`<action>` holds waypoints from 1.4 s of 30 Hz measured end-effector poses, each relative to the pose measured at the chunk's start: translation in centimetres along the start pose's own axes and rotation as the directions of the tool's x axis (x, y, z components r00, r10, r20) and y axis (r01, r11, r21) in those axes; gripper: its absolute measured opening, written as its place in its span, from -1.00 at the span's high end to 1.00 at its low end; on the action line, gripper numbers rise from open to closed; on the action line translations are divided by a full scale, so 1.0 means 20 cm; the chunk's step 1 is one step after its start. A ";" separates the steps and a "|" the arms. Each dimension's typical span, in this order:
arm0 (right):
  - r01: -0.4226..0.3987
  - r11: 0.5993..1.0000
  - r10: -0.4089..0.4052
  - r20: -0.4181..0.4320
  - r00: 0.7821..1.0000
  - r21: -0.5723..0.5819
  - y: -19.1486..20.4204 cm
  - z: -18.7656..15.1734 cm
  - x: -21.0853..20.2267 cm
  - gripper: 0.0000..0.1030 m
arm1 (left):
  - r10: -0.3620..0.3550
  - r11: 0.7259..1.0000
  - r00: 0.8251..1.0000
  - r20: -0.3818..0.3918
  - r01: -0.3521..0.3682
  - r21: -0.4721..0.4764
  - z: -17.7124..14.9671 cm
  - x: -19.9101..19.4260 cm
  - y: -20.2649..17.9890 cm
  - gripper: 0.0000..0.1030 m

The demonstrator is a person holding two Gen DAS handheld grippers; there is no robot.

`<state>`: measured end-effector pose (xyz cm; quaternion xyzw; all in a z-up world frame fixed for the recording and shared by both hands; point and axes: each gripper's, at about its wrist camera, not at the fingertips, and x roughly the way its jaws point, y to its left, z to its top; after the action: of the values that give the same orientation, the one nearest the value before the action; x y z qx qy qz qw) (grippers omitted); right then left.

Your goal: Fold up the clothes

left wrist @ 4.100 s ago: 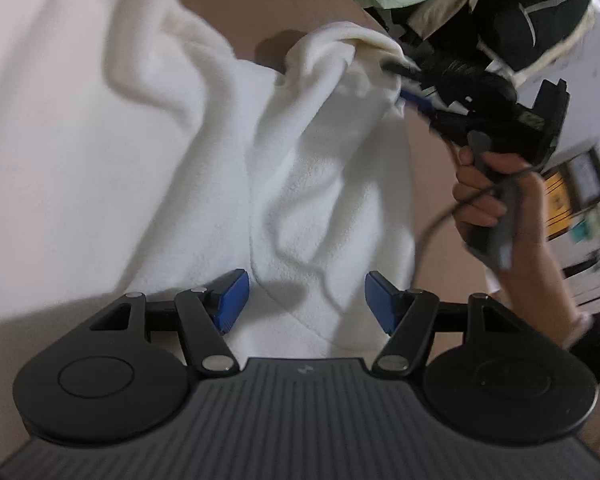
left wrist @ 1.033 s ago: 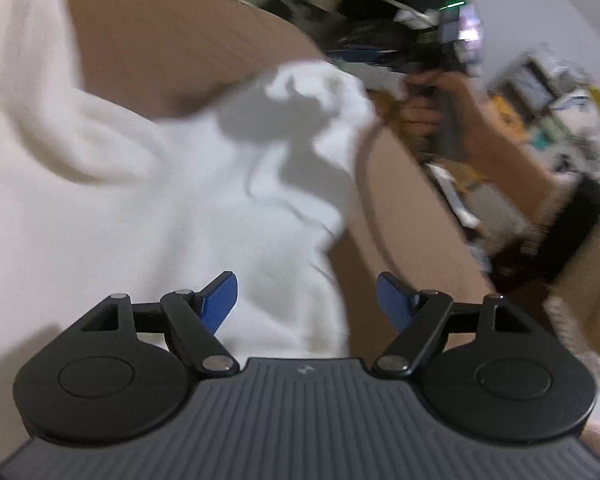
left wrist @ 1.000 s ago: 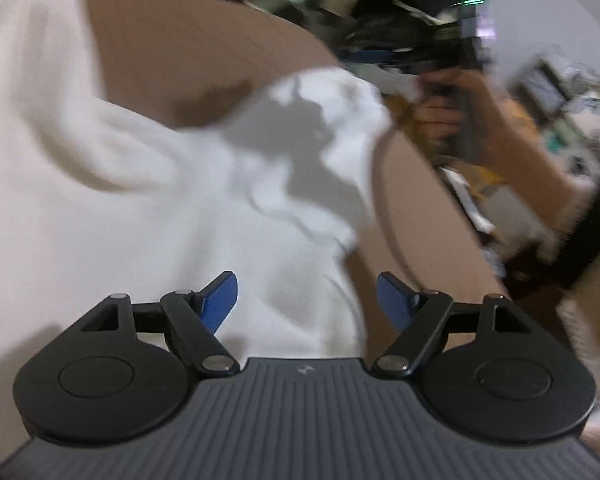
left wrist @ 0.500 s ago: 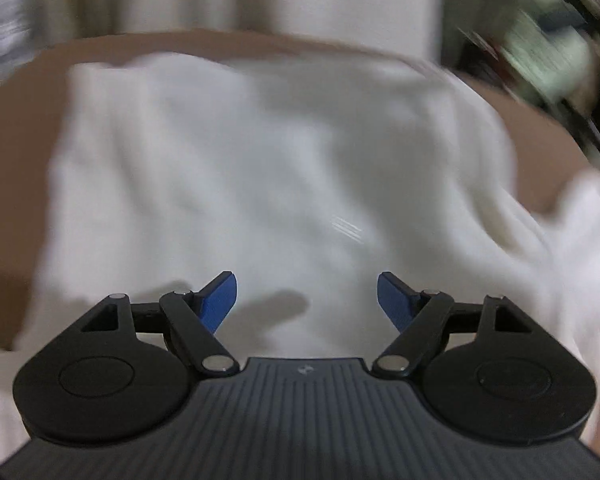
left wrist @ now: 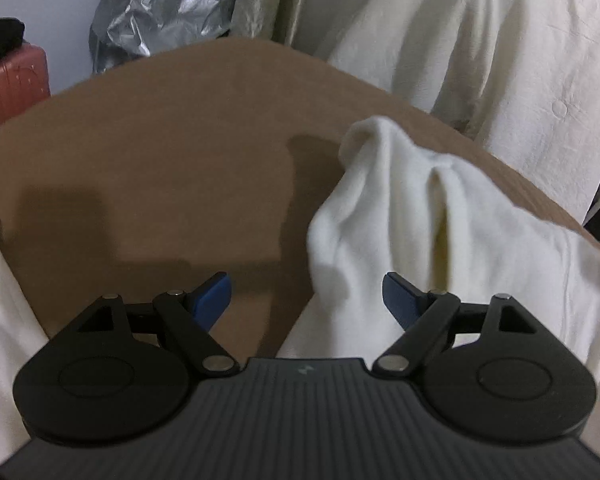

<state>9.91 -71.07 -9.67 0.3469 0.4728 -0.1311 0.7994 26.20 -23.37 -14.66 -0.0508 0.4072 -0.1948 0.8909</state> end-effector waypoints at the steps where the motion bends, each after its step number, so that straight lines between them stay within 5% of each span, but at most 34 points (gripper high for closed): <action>1: -0.043 0.998 0.043 -0.003 0.999 0.050 -0.06 -0.02 0.04 -0.75 | 0.013 0.999 1.000 0.000 -0.013 0.036 0.00 0.02 -0.02 -0.60; 5: -0.174 0.969 0.166 0.056 0.985 0.175 -0.20 -0.10 0.18 -0.75 | 0.027 0.991 1.000 -0.011 -0.025 0.134 -0.02 0.10 -0.09 -0.60; 9: -0.097 0.995 0.095 0.116 0.989 0.007 0.01 -0.14 0.16 -0.66 | -0.032 0.993 0.998 -0.053 0.038 0.113 -0.04 0.13 -0.09 -0.60; 11: -0.053 0.996 0.064 0.151 0.987 -0.075 0.11 -0.15 0.16 0.26 | -0.042 0.993 0.997 -0.057 0.048 0.106 -0.06 0.11 -0.09 -0.60; 12: -0.030 0.993 0.049 0.169 0.984 -0.116 0.16 -0.16 0.15 0.42 | -0.039 0.993 0.998 -0.056 0.045 0.106 -0.06 0.09 -0.08 -0.60; 15: 0.041 0.971 0.014 0.227 0.974 -0.235 0.32 -0.19 0.13 0.50 | -0.042 0.994 0.999 -0.031 0.045 0.097 -0.05 0.02 -0.06 -0.60; 16: 0.048 0.956 0.027 0.250 0.968 -0.288 0.40 -0.27 0.09 0.53 | -0.043 0.995 0.999 -0.017 0.044 0.088 -0.04 -0.01 -0.05 -0.60; 22: 0.025 0.832 0.024 0.081 0.996 -0.554 0.56 -0.77 0.11 0.58 | -0.033 0.999 0.999 0.042 0.031 0.030 0.02 -0.13 0.03 -0.61; 30: -0.077 0.576 -0.050 -0.130 0.990 -0.814 0.77 -1.43 0.13 0.46 | -0.129 0.992 0.991 0.023 0.128 0.017 -0.02 -0.22 0.08 -0.61; 35: -0.134 0.738 0.018 -0.179 0.984 -0.662 0.70 -1.32 0.07 -0.01 | -0.210 0.978 0.978 -0.005 0.210 -0.002 -0.06 -0.21 0.05 -0.61; 42: -0.290 0.851 0.227 -0.191 0.955 -0.437 0.64 -1.23 -0.05 -0.19 | -0.239 0.971 0.970 -0.036 0.240 0.010 -0.12 -0.15 -0.04 -0.57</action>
<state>-0.08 -45.21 -11.10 0.2159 0.4910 0.1169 0.8358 22.39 -22.84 -13.82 -0.0897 0.4121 -0.3048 0.8540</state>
